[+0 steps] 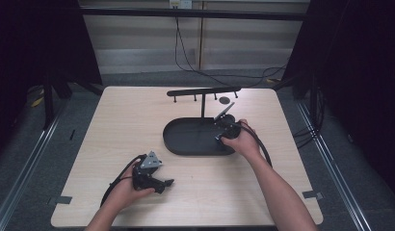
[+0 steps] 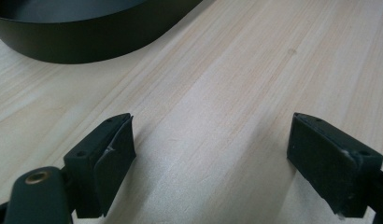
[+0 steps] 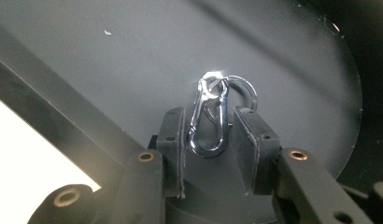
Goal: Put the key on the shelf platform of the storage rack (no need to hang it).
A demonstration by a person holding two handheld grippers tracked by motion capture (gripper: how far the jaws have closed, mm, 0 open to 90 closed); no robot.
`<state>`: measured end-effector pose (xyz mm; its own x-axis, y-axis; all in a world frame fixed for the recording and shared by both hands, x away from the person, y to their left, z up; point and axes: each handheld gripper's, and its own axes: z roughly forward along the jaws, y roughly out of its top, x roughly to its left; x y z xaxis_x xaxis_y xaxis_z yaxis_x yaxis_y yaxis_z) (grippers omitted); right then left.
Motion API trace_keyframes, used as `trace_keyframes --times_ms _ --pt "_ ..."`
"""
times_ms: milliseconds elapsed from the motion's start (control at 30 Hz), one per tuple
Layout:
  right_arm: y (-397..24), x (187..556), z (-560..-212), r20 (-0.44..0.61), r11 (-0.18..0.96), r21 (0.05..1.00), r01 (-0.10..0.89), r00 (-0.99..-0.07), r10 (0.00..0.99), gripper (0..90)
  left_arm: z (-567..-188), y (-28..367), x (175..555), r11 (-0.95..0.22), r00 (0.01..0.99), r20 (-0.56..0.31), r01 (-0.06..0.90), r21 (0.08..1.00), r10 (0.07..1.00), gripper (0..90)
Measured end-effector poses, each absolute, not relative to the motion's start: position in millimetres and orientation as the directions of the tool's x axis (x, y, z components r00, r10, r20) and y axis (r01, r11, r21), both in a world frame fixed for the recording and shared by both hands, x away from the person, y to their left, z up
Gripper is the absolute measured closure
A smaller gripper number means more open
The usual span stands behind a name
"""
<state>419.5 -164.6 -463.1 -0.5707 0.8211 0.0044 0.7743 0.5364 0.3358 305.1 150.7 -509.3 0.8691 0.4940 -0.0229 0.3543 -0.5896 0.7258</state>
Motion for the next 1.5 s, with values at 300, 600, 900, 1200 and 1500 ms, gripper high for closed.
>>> trace_keyframes --times_ms 300,600,900,1200,1500 --pt "-167.2 417.9 -459.1 0.01 0.52 0.35 0.779 -0.558 0.83 57.7 -509.2 150.6 304.9 -0.59 0.868 -0.022 0.355 0.726 0.496 14.8" --pt "-171.4 418.6 -456.4 0.038 0.483 0.376 0.791 -0.534 0.844 39.7 -509.3 150.7 305.1 -0.59 0.87 -0.022 0.353 0.726 0.493 14.8" --pt "-173.6 415.5 -452.9 0.044 0.474 0.389 0.79 -0.529 0.847 32.4 -509.3 150.7 305.0 -0.589 0.869 -0.023 0.354 0.726 0.494 14.7" --pt "-180.3 406.1 -444.3 0.062 0.459 0.418 0.784 -0.528 0.847 30.5 -509.3 150.8 304.9 -0.59 0.869 -0.022 0.354 0.726 0.494 14.7" --pt "-188.9 396.5 -436.2 0.069 0.457 0.438 0.774 -0.536 0.842 30.2 -509.3 150.8 304.9 -0.589 0.87 -0.025 0.354 0.726 0.492 14.7"
